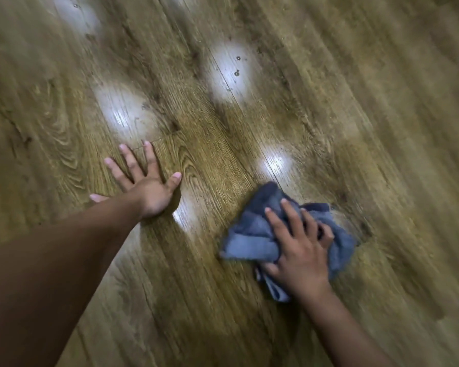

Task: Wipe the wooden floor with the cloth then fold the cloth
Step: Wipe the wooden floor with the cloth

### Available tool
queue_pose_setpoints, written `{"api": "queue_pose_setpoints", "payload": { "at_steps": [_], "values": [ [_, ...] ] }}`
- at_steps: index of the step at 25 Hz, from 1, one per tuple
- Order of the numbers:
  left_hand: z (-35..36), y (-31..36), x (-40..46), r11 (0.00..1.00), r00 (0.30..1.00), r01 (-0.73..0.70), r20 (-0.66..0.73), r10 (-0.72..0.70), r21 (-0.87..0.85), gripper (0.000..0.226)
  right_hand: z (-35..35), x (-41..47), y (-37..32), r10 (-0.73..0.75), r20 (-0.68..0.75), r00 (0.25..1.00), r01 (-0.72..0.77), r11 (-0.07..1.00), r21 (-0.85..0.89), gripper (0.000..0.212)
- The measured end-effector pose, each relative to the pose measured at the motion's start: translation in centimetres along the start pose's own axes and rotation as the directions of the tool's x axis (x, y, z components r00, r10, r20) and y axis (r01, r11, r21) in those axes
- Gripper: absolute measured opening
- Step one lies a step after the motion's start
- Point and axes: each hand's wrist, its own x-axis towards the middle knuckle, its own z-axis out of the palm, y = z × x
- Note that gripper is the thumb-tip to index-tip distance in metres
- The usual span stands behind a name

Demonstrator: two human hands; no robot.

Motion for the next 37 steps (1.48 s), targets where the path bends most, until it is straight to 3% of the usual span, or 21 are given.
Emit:
{"api": "queue_pose_setpoints", "payload": {
  "at_steps": [2,5,8,13,18,23,29,33,37],
  "values": [
    [0.0,0.0,0.0,1.0,1.0,0.009,-0.003,-0.009,0.001,0.088,-0.3,3.2,1.3,0.174,0.001,0.985,-0.174,0.985,0.015,0.09],
    [0.0,0.3,-0.2,1.0,1.0,0.026,-0.015,-0.026,-0.007,0.087,-0.4,10.1,0.6,0.432,-0.011,0.902,-0.43,0.901,0.056,0.085],
    [-0.1,0.5,-0.3,0.999,0.999,0.031,-0.01,-0.031,-0.025,0.086,-0.7,14.9,-3.2,0.534,-0.015,0.845,-0.532,0.844,0.068,0.086],
    [-0.9,0.9,-0.8,0.987,0.999,0.044,0.026,-0.041,-0.156,0.092,-0.9,12.5,-8.6,0.204,0.012,0.979,-0.204,0.978,0.029,0.086],
    [-0.5,1.3,-1.2,0.98,0.996,0.058,-0.05,-0.069,-0.191,0.097,-0.6,7.4,-16.9,0.175,0.079,0.981,-0.18,0.983,0.049,0.096],
    [-0.1,1.0,-0.7,0.982,0.997,0.062,-0.043,-0.071,-0.18,0.079,-0.4,5.2,-15.8,0.117,0.055,0.992,-0.12,0.992,0.039,0.093],
    [1.2,1.2,-0.5,0.994,0.985,0.056,-0.159,-0.071,-0.097,0.085,0.8,-4.2,-14.0,-0.192,0.079,0.978,0.193,0.981,-0.008,0.101],
    [2.5,1.0,0.1,0.998,0.956,0.056,-0.286,-0.064,-0.035,0.087,1.1,-3.6,-12.5,-0.236,0.045,0.971,0.235,0.972,0.012,0.089],
    [2.7,0.8,0.4,0.998,0.949,0.055,-0.308,-0.063,-0.032,0.087,0.4,2.0,-8.8,-0.04,-0.022,0.999,0.041,0.997,0.06,0.089]
  ]
}}
